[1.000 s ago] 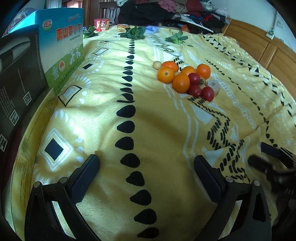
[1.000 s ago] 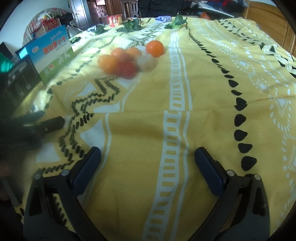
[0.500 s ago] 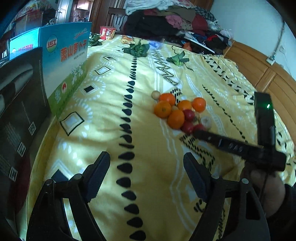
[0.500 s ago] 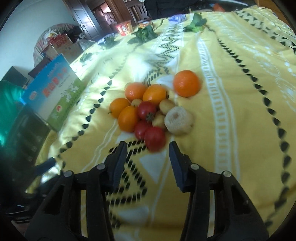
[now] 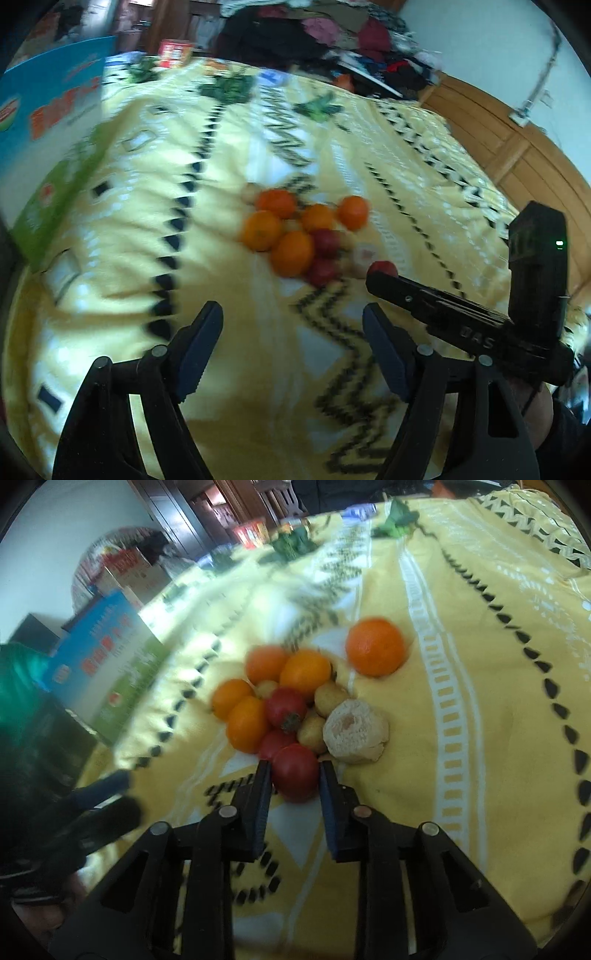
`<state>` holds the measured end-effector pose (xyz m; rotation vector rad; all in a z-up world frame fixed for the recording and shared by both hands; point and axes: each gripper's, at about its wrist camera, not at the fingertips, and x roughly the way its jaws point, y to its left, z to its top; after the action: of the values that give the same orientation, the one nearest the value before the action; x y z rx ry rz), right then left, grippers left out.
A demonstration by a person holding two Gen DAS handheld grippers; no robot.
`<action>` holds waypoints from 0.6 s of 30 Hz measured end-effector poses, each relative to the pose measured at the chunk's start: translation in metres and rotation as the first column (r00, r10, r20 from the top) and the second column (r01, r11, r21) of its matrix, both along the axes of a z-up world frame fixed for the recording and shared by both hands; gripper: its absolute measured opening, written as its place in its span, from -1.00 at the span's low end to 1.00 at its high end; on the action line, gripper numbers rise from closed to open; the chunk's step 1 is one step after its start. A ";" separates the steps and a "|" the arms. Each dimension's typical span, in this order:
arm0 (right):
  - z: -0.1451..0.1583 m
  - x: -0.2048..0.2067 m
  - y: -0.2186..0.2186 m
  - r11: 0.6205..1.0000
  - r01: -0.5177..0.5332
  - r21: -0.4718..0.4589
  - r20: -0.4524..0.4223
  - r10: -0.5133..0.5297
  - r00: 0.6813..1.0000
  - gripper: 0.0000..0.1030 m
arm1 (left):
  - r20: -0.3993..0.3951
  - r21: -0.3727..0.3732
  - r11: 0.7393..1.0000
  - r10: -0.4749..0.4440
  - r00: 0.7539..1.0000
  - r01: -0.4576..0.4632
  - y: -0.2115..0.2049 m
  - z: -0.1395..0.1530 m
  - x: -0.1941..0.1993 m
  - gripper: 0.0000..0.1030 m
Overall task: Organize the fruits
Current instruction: 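Grasp a red tomato from the fruit pile with the right gripper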
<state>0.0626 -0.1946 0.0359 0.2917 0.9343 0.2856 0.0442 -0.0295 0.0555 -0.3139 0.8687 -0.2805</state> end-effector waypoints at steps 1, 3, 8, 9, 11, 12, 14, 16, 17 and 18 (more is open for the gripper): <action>0.009 -0.009 -0.006 1.000 0.021 0.006 0.020 -0.021 1.000 -0.49 | 0.004 -0.015 0.999 -0.032 0.999 0.032 -0.007 0.001 0.004 0.50; 0.024 -0.028 -0.022 0.997 0.075 0.012 0.057 -0.075 0.996 -0.49 | 0.017 -0.024 0.995 -0.095 0.995 0.095 -0.029 0.003 0.015 0.40; 0.029 -0.061 -0.062 0.979 0.193 0.062 0.043 -0.196 0.980 -0.49 | 0.063 0.069 0.971 -0.231 0.971 0.227 -0.078 0.006 0.047 0.29; 0.028 -0.063 -0.067 0.977 0.201 0.071 0.039 -0.204 0.978 -0.49 | 0.072 0.099 0.968 -0.239 0.968 0.231 -0.084 0.006 0.051 0.29; 0.028 -0.065 -0.071 0.975 0.206 0.082 0.038 -0.210 0.977 -0.49 | 0.075 0.144 0.961 -0.246 0.966 0.234 -0.093 0.002 0.058 0.29; 0.030 -0.064 -0.072 0.975 0.205 0.086 0.042 -0.209 0.977 -0.49 | 0.061 0.147 0.959 -0.253 0.966 0.242 -0.097 -0.003 0.062 0.29; 0.036 -0.064 -0.073 0.975 0.202 0.093 0.062 -0.208 0.976 -0.49 | 0.037 0.166 0.949 -0.278 0.960 0.268 -0.105 -0.011 0.065 0.29; 0.045 -0.066 -0.077 0.974 0.205 0.100 0.087 -0.214 0.973 -0.49 | 0.014 0.187 0.932 -0.319 0.948 0.311 -0.115 -0.020 0.066 0.29; 0.048 -0.066 -0.078 0.973 0.209 0.102 0.098 -0.219 0.971 -0.49 | 0.025 0.184 0.924 -0.344 0.939 0.334 -0.118 -0.019 0.061 0.29; 0.051 -0.067 -0.080 0.971 0.216 0.103 0.108 -0.226 0.968 -0.49 | 0.007 0.075 0.907 -0.415 0.910 0.414 -0.120 -0.016 0.055 0.28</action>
<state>-0.0042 -0.2748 0.0865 0.4540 0.7644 0.1377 0.0996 -0.1497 0.0398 -0.0538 0.9163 -0.6463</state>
